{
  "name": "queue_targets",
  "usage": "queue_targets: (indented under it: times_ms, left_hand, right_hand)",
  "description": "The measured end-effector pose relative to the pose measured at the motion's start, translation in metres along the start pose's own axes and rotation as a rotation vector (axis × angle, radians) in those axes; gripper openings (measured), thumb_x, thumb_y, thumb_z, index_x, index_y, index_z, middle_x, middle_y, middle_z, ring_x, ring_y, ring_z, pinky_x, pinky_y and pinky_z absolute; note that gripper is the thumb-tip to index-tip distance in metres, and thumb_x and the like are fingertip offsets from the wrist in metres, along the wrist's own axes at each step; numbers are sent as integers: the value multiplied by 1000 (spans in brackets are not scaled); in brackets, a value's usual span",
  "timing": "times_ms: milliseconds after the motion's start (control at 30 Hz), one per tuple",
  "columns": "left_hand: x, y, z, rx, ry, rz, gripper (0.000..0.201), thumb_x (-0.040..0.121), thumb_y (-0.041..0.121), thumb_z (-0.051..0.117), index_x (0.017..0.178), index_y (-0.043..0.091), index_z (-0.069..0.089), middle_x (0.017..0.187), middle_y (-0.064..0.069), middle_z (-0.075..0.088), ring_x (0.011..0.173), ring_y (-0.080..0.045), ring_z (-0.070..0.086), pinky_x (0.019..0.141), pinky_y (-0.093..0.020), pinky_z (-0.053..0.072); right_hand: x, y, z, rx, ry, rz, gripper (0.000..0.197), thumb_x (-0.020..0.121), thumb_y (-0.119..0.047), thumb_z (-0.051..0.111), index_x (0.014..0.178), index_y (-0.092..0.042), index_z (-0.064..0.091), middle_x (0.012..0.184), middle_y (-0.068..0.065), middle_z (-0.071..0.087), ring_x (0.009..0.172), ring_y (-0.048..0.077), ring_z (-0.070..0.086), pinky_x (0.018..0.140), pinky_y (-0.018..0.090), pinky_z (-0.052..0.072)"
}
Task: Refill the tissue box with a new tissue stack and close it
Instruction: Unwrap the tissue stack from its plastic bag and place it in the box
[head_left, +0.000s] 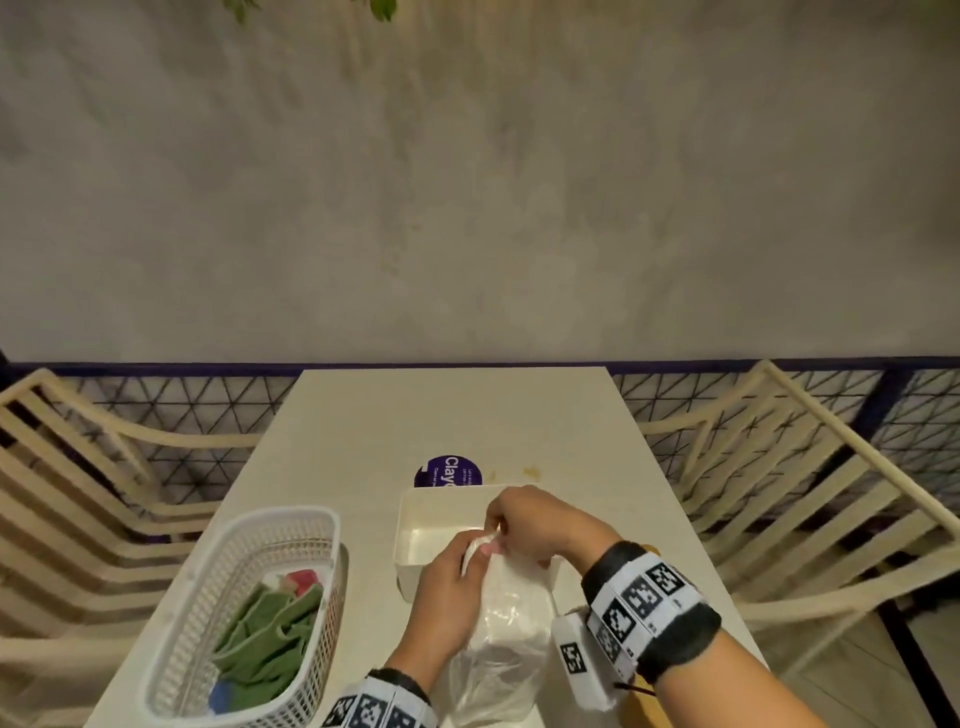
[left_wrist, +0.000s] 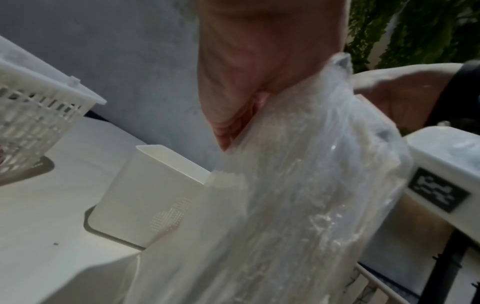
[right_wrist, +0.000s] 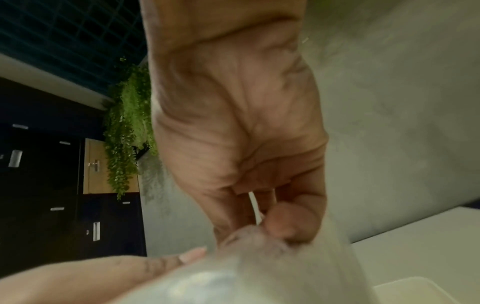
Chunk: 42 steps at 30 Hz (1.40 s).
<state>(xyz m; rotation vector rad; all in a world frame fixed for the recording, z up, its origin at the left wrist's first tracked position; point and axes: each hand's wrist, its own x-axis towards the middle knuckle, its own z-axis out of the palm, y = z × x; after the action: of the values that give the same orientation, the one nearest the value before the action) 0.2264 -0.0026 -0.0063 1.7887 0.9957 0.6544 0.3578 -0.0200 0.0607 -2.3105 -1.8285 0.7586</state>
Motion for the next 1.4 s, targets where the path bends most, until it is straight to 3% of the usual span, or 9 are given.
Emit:
queue_targets:
  times_ms: [167,333,667,867,1000,1067,1167,1300,1400]
  left_hand:
    - [-1,-1,3,-137,21,-29,17,96,26,46,111,21,41,91,18,61,79,-1,57,59,-4,42]
    - [1,-3,6,-153,29,-43,17,95,25,50,104,15,39,92,10,61,74,-7,56,57,-7,41]
    - [5,-6,1,-124,55,-47,15,96,29,46,100,15,46,74,3,53,57,-8,42,51,-20,34]
    - [7,-9,-3,-47,27,-23,19,96,33,43,100,14,46,77,-1,54,59,-10,43,50,-14,35]
    - [9,-6,1,-43,41,-21,16,96,28,45,100,12,47,71,5,52,55,-7,43,47,-12,34]
    - [10,-7,1,-40,8,-19,11,96,22,47,102,13,46,76,1,59,61,-10,51,52,-17,39]
    - [9,-9,0,-33,-28,6,11,95,19,48,103,13,45,77,-1,60,66,-12,53,56,-18,42]
    - [12,-8,-4,44,53,0,16,96,30,45,99,14,46,69,-5,57,51,-12,43,49,-22,34]
    - [13,-7,-6,58,52,1,19,96,32,45,101,14,48,75,-10,59,54,-15,43,53,-27,35]
  right_hand:
    - [2,2,5,63,159,79,6,81,-15,71,77,-18,67,82,0,64,76,16,55,61,22,43]
    - [0,7,-7,291,39,148,27,86,-15,64,111,-14,55,98,6,62,84,20,57,73,29,46]
    - [-17,32,-10,1236,96,-52,32,80,16,58,98,-10,60,69,3,64,54,10,53,47,23,39]
    - [-36,56,3,209,365,193,55,77,18,40,106,-22,64,115,2,59,108,20,53,87,26,42]
    - [-60,20,22,258,791,-295,45,77,15,51,106,-16,66,117,-3,60,114,14,46,99,27,37]
    - [-73,6,34,159,691,-506,25,88,-13,59,111,-22,62,123,-7,57,120,13,42,103,25,33]
    - [-77,5,44,-190,413,-469,43,81,-52,59,120,-38,49,139,-13,41,133,17,25,106,35,20]
    - [-85,25,30,-416,438,-434,26,77,-57,58,74,-32,64,81,-18,65,101,14,55,93,38,22]
    - [-96,44,21,-425,370,-187,68,78,-76,19,66,-29,66,62,-14,61,76,9,48,79,33,26]
